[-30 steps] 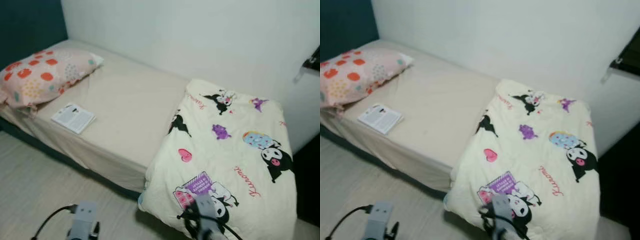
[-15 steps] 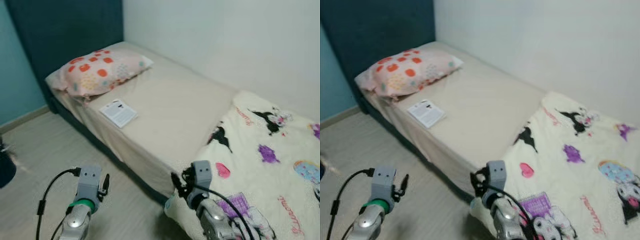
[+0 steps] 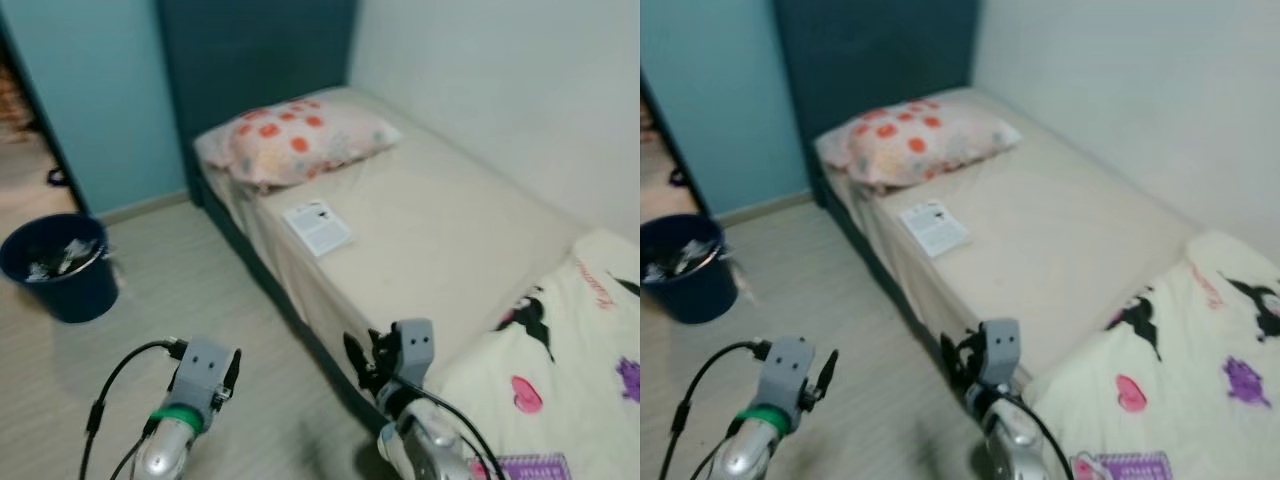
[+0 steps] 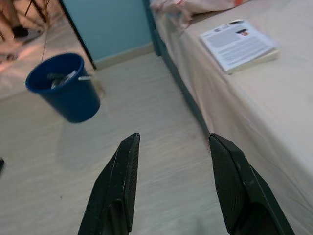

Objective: Clean up the room

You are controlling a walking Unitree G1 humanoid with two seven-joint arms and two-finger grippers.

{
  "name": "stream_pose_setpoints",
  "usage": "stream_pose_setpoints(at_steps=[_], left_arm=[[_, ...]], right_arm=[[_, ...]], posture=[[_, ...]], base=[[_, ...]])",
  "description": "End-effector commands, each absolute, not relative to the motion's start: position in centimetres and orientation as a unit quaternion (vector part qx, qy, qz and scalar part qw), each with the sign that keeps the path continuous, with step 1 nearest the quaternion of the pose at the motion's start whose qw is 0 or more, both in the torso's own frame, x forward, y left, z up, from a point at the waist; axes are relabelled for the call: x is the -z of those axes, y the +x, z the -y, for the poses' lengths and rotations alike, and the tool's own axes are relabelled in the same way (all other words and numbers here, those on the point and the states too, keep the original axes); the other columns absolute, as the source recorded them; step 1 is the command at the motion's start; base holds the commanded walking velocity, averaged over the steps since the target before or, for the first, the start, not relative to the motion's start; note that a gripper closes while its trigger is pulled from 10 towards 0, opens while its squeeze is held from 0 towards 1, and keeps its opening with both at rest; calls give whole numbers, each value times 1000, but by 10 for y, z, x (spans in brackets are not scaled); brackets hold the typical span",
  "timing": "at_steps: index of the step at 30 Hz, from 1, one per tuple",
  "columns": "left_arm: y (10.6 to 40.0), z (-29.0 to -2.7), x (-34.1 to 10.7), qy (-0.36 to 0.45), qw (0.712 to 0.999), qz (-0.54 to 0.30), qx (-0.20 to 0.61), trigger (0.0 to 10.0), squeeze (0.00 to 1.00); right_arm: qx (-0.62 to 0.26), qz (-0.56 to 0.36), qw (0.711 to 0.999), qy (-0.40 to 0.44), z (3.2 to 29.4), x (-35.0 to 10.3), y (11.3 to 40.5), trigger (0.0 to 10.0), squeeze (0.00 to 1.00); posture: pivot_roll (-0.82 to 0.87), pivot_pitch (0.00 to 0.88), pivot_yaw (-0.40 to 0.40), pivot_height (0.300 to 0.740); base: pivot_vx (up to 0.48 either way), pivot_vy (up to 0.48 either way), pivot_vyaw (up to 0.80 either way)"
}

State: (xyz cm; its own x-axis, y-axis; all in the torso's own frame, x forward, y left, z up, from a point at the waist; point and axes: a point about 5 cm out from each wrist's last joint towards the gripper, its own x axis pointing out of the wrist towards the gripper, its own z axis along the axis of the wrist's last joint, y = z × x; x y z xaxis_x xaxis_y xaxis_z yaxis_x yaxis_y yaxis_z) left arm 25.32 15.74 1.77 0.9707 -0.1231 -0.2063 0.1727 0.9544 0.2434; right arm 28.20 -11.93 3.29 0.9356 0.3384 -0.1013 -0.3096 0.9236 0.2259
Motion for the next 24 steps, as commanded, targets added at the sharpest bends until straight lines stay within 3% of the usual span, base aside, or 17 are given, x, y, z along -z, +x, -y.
stream_pose_setpoints(at_steps=[1,16,24], left_arm=[[252,-154,-20,135,983,-95,78,10000,0],[260,-152,-30,102,990,-89,49,10000,0],[273,-147,-37,13,994,-105,19,10000,0]], right_arm=[[-166,-75,978,104,121,-33,281,10000,0],[-171,-80,977,98,120,-34,283,10000,0],[-157,-88,978,107,122,-30,284,10000,0]], posture=[[18,54,-93,740],[23,47,-87,740],[19,47,-75,740]], base=[[0,0,719],[0,0,705],[0,0,0]])
